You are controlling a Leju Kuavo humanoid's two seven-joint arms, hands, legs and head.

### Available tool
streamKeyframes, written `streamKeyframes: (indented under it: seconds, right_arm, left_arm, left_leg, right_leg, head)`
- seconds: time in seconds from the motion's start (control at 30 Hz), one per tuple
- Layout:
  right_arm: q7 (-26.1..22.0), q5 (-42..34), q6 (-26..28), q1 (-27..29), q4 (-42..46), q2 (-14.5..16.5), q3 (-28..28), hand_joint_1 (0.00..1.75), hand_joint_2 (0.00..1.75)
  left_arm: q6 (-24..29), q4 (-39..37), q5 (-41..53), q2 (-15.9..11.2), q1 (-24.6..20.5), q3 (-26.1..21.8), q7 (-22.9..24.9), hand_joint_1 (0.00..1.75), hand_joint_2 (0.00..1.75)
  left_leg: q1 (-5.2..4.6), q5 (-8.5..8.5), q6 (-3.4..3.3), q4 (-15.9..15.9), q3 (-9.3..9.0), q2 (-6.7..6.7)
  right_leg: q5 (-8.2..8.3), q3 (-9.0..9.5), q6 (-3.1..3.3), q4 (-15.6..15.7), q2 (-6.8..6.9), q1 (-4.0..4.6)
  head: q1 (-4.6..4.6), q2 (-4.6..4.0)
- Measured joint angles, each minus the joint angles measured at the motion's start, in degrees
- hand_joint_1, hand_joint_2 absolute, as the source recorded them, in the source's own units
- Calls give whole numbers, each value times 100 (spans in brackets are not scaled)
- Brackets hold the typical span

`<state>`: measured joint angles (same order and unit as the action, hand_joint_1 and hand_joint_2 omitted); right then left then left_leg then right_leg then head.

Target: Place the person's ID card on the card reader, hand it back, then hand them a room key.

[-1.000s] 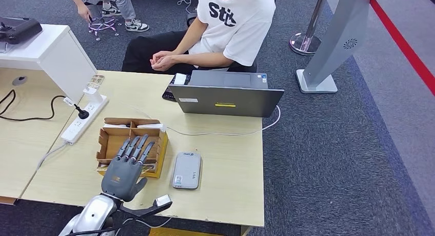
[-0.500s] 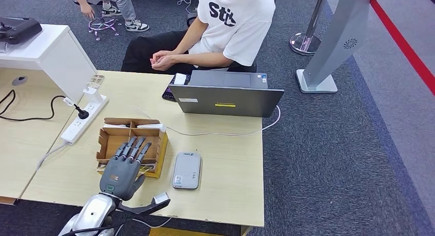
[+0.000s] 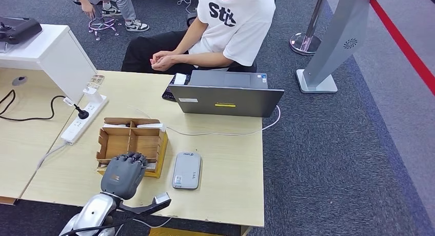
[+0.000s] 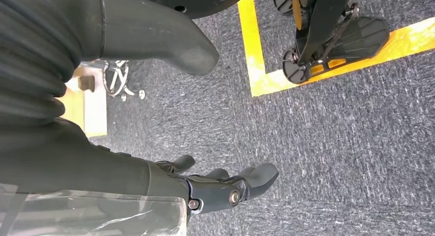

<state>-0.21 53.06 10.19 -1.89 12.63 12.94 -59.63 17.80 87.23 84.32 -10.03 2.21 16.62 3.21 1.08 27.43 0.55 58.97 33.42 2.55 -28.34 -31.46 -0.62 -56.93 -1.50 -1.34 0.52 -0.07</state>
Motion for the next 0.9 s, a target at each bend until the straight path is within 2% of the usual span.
streamKeyframes:
  seconds: [0.13, 0.27, 0.63, 0.9]
  right_arm:
    - [-41, 21, -17, -3, 0, 0, -16, 0, 175]
    - [-54, 44, -12, -4, 0, 0, -38, 0, 175]
    - [-62, 156, 4, -3, -2, 0, -75, 0, 175]
    - [-64, 167, 6, -4, -2, 0, -108, 0, 175]
  left_arm:
    - [-93, -54, -201, -17, -44, 0, -190, 175, 175]
    - [76, -15, -506, -23, -124, -29, -254, 175, 175]
    - [275, 838, -1125, -33, -654, -519, -346, 175, 175]
    - [286, 1086, -1165, -63, -746, -629, -356, 175, 175]
  left_leg:
    - [0, 0, 0, 0, 0, 0]
    - [0, -1, 0, 0, 0, 1]
    - [1, -3, 3, 0, -1, 1]
    - [0, -3, 3, 0, 0, 1]
  right_leg:
    - [0, 0, 0, 0, 0, 0]
    - [0, 1, 0, -1, 0, 0]
    - [2, 1, 2, -2, 1, 0]
    - [2, 0, 2, -1, 1, 0]
  head:
    - [0, 0]
    - [-1, 0]
    - [-1, 0]
    - [0, 0]
